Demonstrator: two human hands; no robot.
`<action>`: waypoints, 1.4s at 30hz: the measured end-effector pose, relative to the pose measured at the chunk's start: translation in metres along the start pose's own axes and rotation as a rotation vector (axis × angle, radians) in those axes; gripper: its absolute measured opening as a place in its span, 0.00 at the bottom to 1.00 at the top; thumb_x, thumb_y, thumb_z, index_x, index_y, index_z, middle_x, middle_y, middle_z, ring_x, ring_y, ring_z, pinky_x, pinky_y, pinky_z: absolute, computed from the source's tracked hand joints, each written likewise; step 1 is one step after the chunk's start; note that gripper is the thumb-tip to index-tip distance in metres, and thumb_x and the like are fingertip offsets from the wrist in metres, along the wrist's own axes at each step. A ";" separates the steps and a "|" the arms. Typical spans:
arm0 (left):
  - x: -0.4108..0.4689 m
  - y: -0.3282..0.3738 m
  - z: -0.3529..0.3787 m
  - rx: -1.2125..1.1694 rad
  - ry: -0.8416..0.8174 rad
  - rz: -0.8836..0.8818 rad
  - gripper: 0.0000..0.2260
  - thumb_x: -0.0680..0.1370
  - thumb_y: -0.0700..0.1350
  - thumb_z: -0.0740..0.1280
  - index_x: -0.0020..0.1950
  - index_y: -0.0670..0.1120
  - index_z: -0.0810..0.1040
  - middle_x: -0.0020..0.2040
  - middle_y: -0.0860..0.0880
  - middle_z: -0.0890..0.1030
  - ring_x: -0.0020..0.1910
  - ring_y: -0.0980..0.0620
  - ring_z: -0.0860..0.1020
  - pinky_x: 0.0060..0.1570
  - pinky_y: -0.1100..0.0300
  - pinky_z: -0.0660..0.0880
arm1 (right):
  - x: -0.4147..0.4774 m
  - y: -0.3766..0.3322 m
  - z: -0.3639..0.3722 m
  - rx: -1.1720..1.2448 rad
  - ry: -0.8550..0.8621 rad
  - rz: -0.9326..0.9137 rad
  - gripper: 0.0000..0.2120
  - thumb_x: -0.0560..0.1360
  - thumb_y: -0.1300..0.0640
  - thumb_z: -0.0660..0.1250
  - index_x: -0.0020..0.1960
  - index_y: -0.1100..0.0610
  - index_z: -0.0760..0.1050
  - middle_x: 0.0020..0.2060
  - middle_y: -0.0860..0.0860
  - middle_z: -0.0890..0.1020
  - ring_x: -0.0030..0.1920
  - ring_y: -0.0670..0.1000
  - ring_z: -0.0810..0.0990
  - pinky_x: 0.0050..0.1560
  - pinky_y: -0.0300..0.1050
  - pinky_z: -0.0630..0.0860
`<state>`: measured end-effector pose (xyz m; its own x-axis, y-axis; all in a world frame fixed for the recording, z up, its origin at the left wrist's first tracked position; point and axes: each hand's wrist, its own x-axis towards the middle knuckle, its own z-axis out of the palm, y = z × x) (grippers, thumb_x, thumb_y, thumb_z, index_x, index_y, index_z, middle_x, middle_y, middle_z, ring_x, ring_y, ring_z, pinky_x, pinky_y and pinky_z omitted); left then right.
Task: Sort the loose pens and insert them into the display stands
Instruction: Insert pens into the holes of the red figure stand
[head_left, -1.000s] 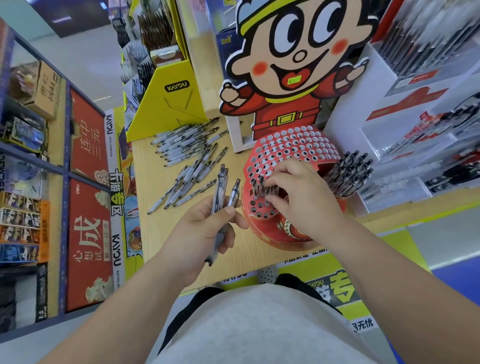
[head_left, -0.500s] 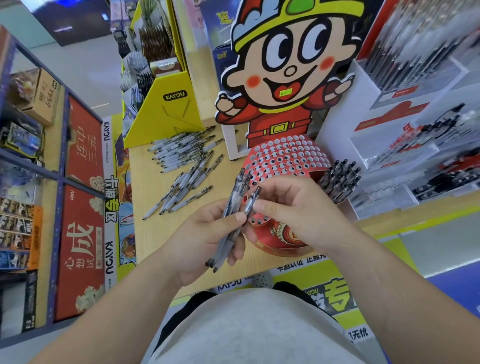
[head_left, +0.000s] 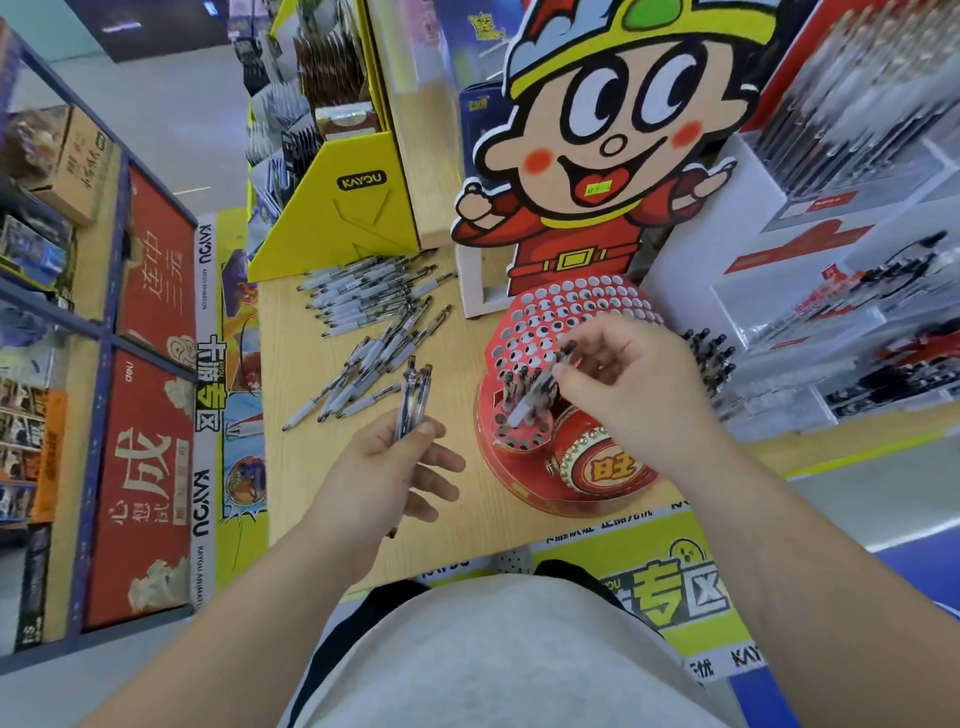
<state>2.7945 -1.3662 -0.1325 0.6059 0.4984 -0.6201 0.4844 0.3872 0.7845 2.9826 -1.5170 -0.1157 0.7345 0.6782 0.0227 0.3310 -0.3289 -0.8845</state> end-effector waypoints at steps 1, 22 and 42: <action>0.000 -0.002 -0.001 -0.009 0.007 -0.001 0.07 0.85 0.44 0.60 0.55 0.43 0.76 0.45 0.40 0.85 0.36 0.44 0.81 0.34 0.53 0.74 | 0.000 0.001 0.005 -0.023 -0.008 -0.015 0.11 0.72 0.61 0.75 0.43 0.45 0.80 0.35 0.37 0.81 0.36 0.41 0.78 0.38 0.34 0.73; 0.002 -0.015 -0.006 -0.074 0.032 0.016 0.08 0.85 0.44 0.60 0.55 0.44 0.78 0.43 0.43 0.85 0.34 0.48 0.78 0.32 0.55 0.72 | -0.005 0.036 0.039 -0.492 -0.107 -0.257 0.12 0.71 0.56 0.77 0.54 0.55 0.85 0.46 0.45 0.77 0.49 0.51 0.77 0.49 0.47 0.77; -0.017 0.011 0.017 0.080 -0.256 0.154 0.13 0.85 0.42 0.61 0.49 0.51 0.84 0.34 0.46 0.74 0.27 0.52 0.65 0.27 0.63 0.62 | -0.014 -0.019 0.017 0.101 -0.235 0.098 0.08 0.73 0.50 0.75 0.50 0.50 0.84 0.40 0.46 0.84 0.37 0.46 0.81 0.42 0.47 0.81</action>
<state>2.7999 -1.3837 -0.1136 0.8105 0.3309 -0.4833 0.4163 0.2549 0.8728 2.9555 -1.5087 -0.1069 0.5984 0.7843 -0.1639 0.1960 -0.3416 -0.9192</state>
